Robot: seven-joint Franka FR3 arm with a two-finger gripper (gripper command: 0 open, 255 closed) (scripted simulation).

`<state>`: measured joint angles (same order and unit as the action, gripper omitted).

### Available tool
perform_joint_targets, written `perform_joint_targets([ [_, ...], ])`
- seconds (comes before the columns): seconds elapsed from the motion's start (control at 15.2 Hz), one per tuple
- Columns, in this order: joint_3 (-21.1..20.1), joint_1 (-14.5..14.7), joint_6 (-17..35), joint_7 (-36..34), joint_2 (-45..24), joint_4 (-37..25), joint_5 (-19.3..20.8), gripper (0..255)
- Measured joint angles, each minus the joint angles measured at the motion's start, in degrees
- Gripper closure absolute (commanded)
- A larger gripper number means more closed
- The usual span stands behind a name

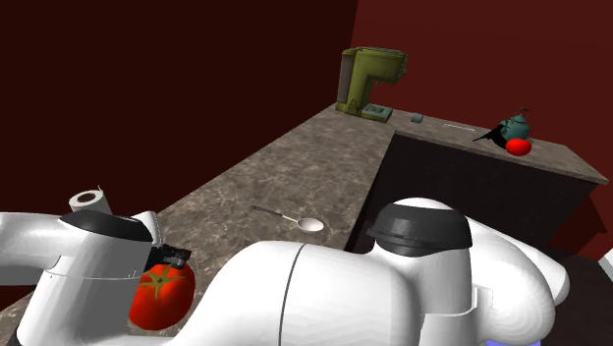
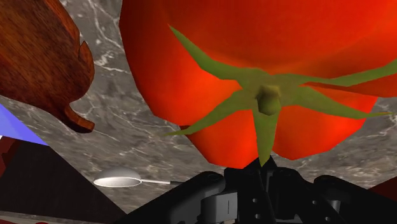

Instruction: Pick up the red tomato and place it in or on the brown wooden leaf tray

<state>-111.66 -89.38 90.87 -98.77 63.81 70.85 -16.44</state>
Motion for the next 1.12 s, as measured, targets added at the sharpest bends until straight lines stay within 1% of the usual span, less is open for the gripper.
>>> perform_joint_targets([
  [0.26, 0.0, -0.1, -0.2, 0.1, -0.1, -0.2, 0.0, 255],
  [0.46, 0.4, 0.0, -1.2, 0.6, -0.8, -0.8, 0.4, 255],
  [1.12, 2.0, -1.6, -6.6, 2.4, -3.1, -6.0, 2.0, 255],
])
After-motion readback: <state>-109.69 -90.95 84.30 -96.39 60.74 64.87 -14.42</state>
